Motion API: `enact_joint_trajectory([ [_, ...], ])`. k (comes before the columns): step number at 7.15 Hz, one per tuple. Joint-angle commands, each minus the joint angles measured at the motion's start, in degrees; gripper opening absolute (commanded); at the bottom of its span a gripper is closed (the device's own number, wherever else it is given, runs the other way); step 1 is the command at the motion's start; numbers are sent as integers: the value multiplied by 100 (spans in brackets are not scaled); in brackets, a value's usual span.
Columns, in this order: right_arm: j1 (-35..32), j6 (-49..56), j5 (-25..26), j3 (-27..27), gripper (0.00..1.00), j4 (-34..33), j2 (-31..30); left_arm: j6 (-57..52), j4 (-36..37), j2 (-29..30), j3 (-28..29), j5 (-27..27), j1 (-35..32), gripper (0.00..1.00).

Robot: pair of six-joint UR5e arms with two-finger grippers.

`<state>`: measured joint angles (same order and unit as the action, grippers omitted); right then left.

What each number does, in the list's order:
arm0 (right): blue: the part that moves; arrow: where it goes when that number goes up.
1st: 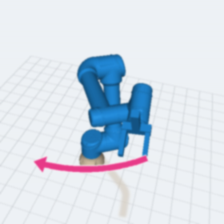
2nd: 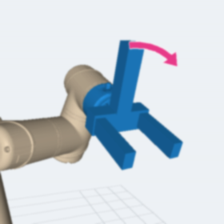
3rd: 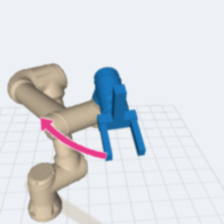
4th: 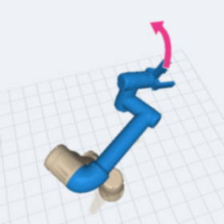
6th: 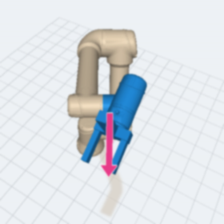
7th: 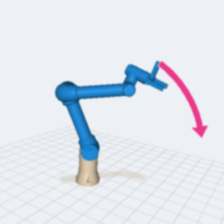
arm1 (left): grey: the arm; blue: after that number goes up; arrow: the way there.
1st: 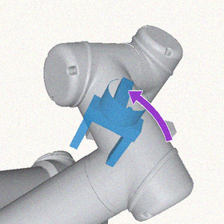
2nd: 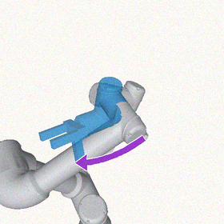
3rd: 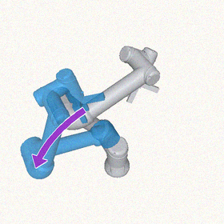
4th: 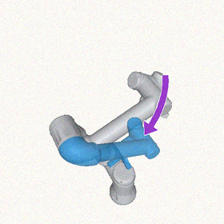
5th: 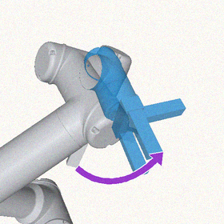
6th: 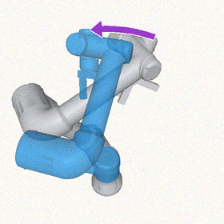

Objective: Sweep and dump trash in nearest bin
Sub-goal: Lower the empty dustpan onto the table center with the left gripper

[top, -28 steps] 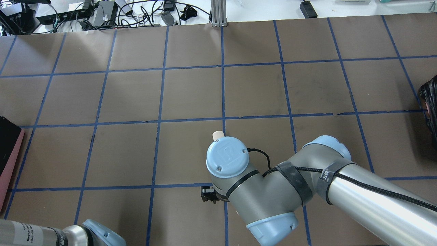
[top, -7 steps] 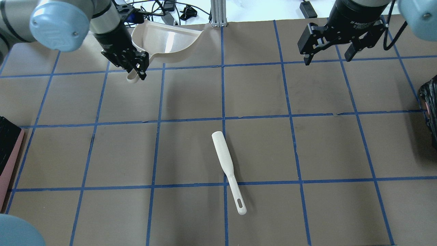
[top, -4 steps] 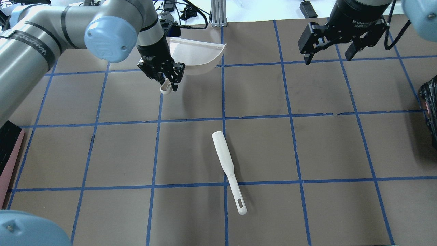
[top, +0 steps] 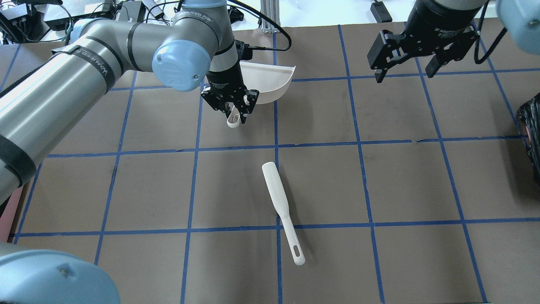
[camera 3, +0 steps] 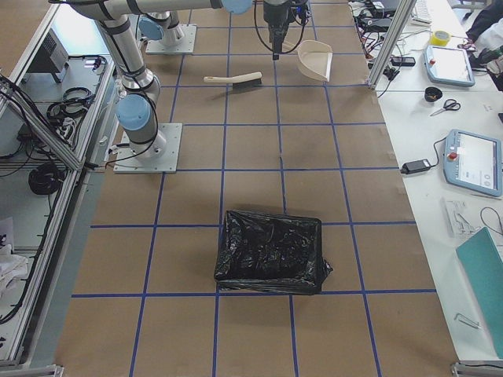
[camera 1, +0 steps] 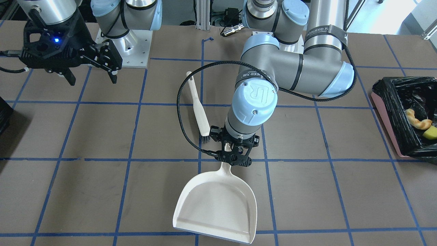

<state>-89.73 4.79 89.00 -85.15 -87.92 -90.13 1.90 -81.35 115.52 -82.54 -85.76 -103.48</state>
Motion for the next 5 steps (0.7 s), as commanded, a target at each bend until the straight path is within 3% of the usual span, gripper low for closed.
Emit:
enact_joint_trajectory([
  [1,8,119,20,-45,100,12,-31,493,31,146,-7,7,-312,0],
  [3,0,101,29,-54,100,21,-39,574,31,198,-112,147,-489,0],
  [5,0,119,21,-72,100,21,-39,531,162,278,-148,689,-489,0],
])
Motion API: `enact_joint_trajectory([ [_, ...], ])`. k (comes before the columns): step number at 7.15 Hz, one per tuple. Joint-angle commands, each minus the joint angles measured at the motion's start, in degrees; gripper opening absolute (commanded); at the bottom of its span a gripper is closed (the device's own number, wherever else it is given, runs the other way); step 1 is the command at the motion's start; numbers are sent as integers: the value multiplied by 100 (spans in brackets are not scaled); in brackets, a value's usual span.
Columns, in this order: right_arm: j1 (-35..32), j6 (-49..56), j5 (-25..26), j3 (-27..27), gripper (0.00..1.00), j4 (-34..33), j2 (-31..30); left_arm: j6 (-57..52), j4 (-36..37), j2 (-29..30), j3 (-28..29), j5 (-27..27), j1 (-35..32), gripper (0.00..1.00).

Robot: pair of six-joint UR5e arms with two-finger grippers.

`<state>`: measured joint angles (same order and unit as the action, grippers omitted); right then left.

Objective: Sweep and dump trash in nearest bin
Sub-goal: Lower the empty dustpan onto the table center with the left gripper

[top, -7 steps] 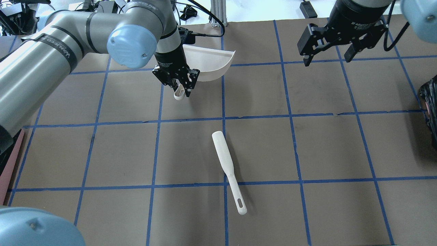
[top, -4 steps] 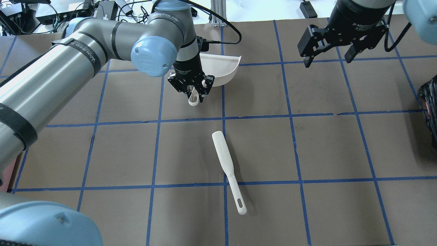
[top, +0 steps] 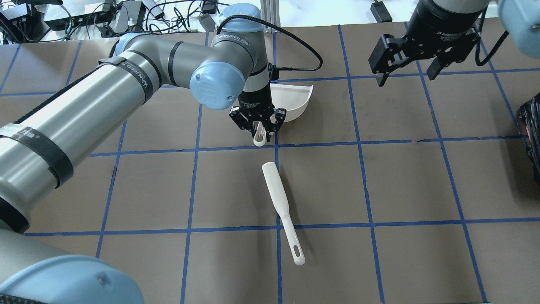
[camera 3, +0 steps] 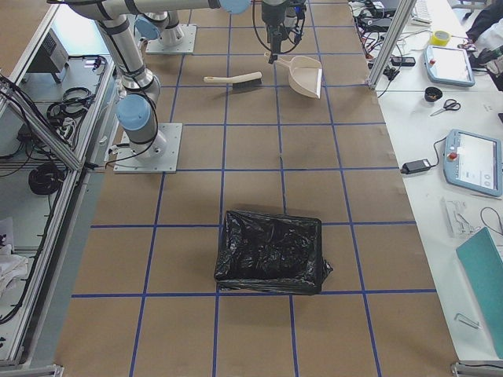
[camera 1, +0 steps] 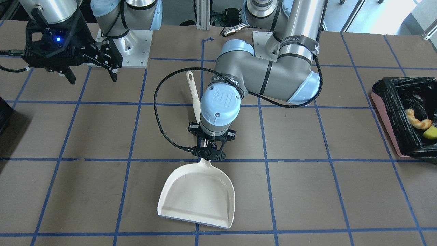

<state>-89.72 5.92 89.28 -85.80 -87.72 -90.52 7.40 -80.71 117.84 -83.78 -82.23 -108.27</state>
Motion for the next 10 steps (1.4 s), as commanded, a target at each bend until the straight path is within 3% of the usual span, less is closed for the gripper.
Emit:
enact_joint_trajectory([
  [1,-1,6,19,-7,100,0,-1,-54,134,46,-41,347,-10,0],
  [2,-1,6,37,-7,100,0,-1,-72,126,46,-94,339,-10,13],
  [4,-1,6,37,-7,100,0,-1,-221,248,37,-200,269,-10,15],
  [7,-1,6,45,-7,100,0,-1,-187,240,28,-208,145,-10,29],
  [8,-1,6,46,-7,100,0,-1,-186,240,28,-208,137,-10,29],
  [9,-1,14,46,-7,100,0,-1,-186,240,28,-208,137,-10,35],
  [10,-10,128,54,-7,100,-8,-1,-186,240,28,-208,145,-10,47],
])
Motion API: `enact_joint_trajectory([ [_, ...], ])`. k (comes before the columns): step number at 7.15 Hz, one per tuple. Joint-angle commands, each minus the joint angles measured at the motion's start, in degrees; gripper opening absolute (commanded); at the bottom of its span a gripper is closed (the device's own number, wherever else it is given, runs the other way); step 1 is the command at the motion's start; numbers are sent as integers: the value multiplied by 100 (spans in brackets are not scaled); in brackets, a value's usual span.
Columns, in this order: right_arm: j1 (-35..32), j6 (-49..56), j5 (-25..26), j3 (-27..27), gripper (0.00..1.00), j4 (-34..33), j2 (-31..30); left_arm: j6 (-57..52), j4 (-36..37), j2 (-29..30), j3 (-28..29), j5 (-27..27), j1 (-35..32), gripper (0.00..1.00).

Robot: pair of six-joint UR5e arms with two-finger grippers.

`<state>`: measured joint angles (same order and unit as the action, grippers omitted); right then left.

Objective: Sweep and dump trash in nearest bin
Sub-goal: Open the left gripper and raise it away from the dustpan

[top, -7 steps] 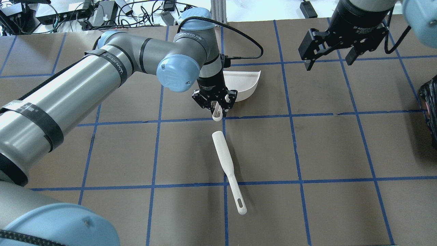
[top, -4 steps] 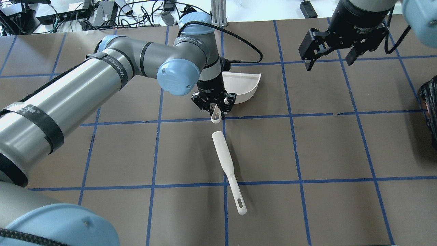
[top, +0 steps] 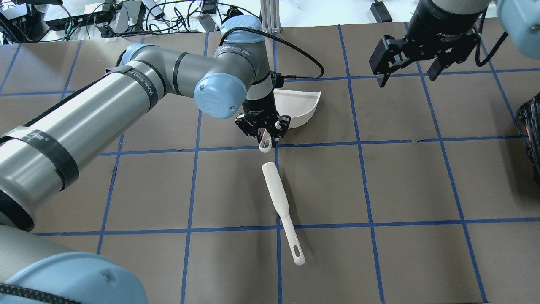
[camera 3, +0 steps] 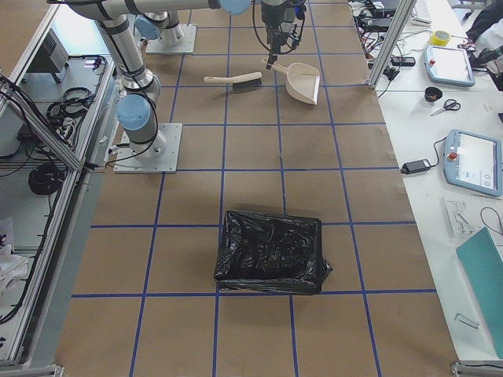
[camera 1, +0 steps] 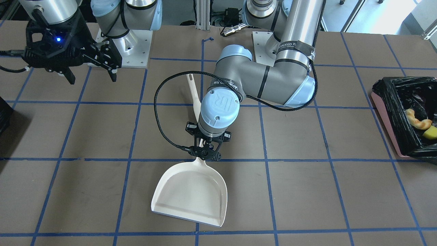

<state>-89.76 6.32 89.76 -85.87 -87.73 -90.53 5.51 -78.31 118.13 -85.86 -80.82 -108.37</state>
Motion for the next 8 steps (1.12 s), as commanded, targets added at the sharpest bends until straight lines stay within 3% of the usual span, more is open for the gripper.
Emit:
enact_joint_trajectory([
  [1,-6,106,7,0,100,-7,0,20,0,-9,0,5,0,49],
  [2,2,106,7,0,100,2,0,246,-9,-1,-9,57,0,78],
  [3,-6,106,7,0,100,2,0,614,-9,-70,-1,84,0,99],
  [6,-6,106,7,0,100,-7,0,679,-176,-412,166,137,175,100],
  [8,-6,106,7,0,100,2,0,-229,-185,-798,246,-247,525,100],
])
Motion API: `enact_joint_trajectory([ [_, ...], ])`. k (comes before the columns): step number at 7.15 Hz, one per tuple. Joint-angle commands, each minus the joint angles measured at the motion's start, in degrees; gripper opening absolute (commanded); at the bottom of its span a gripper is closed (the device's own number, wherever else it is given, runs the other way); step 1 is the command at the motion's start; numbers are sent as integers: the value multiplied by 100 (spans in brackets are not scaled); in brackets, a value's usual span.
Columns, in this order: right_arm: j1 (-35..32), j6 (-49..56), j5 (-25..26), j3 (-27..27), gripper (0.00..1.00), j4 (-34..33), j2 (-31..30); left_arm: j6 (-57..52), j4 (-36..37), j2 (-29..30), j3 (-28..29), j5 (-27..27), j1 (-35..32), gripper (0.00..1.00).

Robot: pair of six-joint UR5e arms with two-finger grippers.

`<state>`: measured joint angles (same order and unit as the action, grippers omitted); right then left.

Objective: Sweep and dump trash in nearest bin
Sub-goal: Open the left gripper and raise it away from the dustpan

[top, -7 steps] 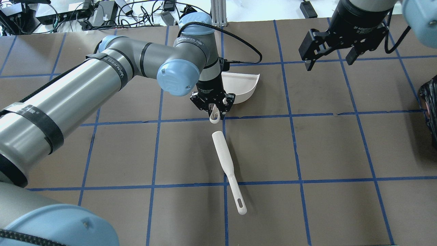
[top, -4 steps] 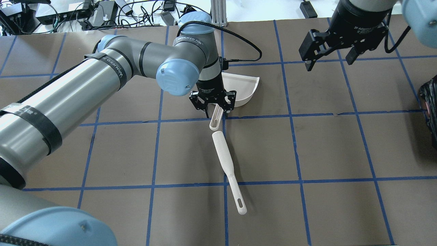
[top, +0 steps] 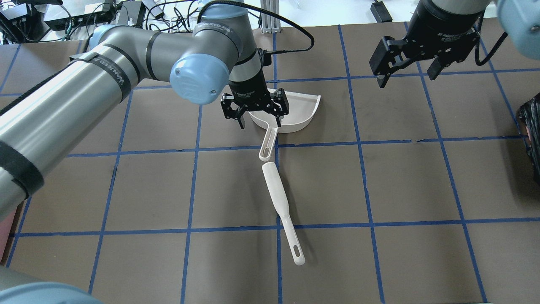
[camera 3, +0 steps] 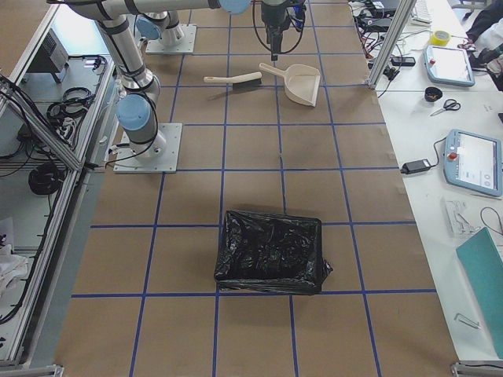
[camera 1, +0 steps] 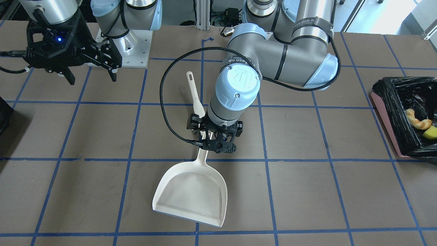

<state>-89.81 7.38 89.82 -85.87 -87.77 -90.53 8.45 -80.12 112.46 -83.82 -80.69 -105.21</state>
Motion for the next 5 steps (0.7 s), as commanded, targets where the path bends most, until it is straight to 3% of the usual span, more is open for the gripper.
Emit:
enact_joint_trajectory([
  [1,-2,0,0,0,100,-3,0,-894,-13,-433,42,-533,464,100],
  [5,7,0,0,0,100,6,0,-1597,-757,-1478,77,-562,1641,100],
])
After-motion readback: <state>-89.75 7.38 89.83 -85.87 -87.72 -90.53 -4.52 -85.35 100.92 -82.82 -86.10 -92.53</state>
